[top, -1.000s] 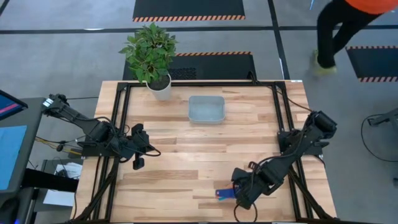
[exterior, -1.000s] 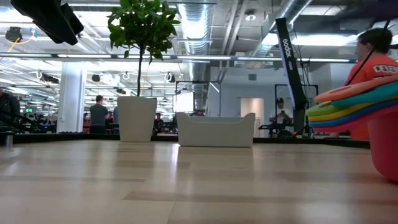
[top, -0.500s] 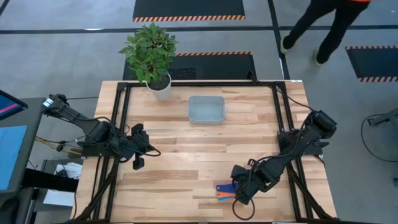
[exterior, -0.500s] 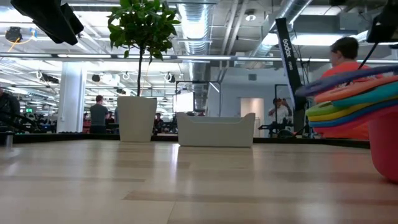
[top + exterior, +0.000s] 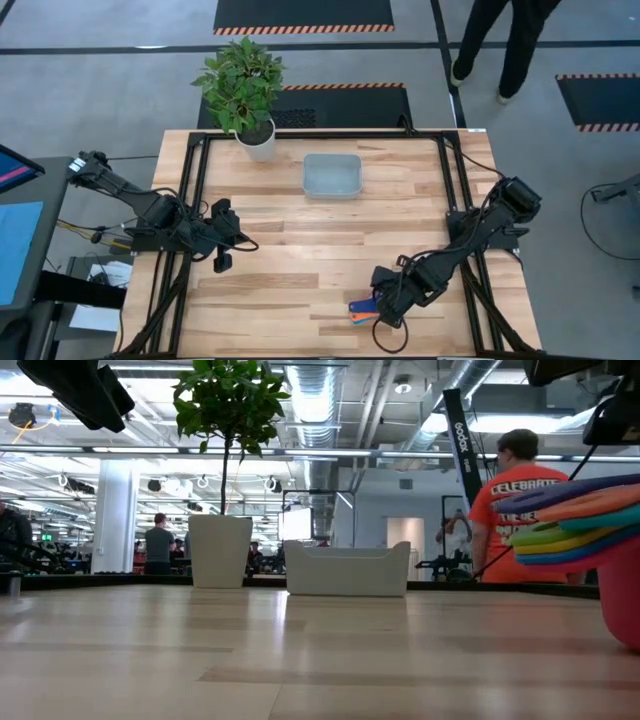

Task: Nest measuring cups in basket
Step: Stack the dark blue measuring cup on top of the orange measuring cup, then put the nested measuring cups into the gray bin

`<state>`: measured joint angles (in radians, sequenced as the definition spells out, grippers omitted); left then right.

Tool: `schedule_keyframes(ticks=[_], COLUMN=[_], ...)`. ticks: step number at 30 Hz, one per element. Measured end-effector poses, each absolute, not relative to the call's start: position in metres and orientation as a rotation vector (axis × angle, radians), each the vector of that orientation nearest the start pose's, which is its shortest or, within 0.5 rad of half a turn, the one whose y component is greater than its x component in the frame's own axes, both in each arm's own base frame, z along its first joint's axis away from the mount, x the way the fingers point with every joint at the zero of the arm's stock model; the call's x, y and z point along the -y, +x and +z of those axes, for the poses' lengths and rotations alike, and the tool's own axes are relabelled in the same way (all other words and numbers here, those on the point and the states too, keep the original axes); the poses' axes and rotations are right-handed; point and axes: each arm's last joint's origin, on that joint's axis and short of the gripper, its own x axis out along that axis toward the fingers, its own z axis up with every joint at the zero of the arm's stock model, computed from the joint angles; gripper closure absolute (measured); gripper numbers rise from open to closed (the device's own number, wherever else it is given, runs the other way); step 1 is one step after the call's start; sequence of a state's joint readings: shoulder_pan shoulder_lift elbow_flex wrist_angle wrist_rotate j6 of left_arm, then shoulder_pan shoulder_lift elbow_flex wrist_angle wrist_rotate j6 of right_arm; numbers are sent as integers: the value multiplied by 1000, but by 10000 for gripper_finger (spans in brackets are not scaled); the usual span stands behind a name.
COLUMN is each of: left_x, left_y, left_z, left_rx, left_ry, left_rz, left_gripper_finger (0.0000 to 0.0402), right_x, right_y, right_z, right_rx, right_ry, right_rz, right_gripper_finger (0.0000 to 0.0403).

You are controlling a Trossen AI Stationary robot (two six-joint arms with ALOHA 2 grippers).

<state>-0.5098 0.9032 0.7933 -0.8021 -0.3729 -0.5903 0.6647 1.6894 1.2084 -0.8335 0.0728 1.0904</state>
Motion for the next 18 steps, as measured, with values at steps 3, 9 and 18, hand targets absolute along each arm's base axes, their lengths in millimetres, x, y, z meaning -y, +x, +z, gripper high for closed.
schedule_keyframes(ticks=[3,9,18], left_x=[71,71,71], left_y=[149,149,149], left_z=[269,269,269], left_rx=[-822,-822,-823], left_ry=[-166,-166,-167], left_rz=[117,117,117], left_gripper_finger=[400,400,400], right_x=[-195,-188,-171], right_y=[254,255,264], right_z=[212,211,249], right_rx=[-1327,-1341,-1246], right_ry=[441,441,525], right_rz=[-223,-253,-254], right_gripper_finger=[326,285,244])
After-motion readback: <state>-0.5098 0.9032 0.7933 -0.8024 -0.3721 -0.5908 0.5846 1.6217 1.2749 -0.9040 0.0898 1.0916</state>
